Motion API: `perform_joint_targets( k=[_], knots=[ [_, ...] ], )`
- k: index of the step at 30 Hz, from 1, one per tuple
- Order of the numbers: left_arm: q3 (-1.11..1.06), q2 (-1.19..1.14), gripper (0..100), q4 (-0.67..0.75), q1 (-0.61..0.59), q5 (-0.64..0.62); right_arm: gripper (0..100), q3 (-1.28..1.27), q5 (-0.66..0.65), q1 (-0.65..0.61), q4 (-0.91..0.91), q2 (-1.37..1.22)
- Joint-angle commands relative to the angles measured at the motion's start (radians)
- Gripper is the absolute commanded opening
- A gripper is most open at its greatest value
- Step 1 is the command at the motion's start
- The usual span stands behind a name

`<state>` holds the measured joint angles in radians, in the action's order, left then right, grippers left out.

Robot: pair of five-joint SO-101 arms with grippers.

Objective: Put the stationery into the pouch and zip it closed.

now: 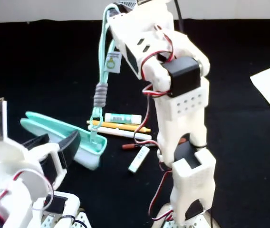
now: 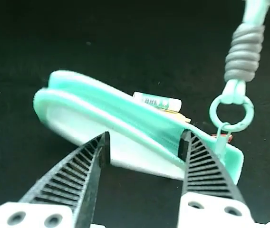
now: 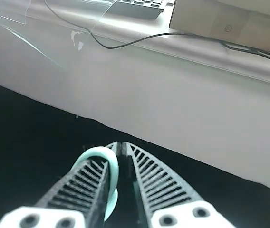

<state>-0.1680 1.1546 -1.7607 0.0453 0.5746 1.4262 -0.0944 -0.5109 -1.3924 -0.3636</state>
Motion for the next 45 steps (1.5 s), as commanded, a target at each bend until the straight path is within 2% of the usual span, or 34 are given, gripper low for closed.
perform_joint_targets(
  k=[1, 13, 18, 20, 24, 30, 36, 40, 45],
  knots=[
    [0.073, 0.002, 24, -0.005, 0.004, 0.006, 0.7, 0.031, -0.012, -0.001, 0.038, 0.012],
    [0.232, 0.004, 24, -0.005, 0.002, 0.006, 0.7, 0.042, -0.012, -0.007, 0.036, 0.018],
    [0.229, 0.004, 24, -0.005, 0.002, 0.006, 0.7, 0.286, -0.023, -0.018, 0.053, 0.016],
    [0.217, 0.004, 24, -0.005, 0.002, 0.006, 0.7, 0.363, -0.084, -0.028, 0.077, 0.03],
    [0.154, 0.004, 24, -0.005, 0.002, 0.006, 0.7, 0.292, -0.157, -0.076, 0.09, 0.139],
    [0.074, 0.005, 24, -0.003, 0.004, 0.006, 0.7, 0.24, -0.158, -0.097, 0.153, 0.232],
    [0.102, 0.004, 23, 0.002, -0.001, 0.008, 0.7, 0.219, -0.181, -0.173, 0.148, 0.234],
    [0.143, 0.004, 23, 0.002, -0.068, 0.008, 0.7, 0.219, -0.186, -0.249, 0.107, 0.231],
    [0.156, 0.004, 23, 0.002, -0.084, 0.008, 0.7, 0.219, -0.193, -0.306, 0.114, 0.186]
  ],
)
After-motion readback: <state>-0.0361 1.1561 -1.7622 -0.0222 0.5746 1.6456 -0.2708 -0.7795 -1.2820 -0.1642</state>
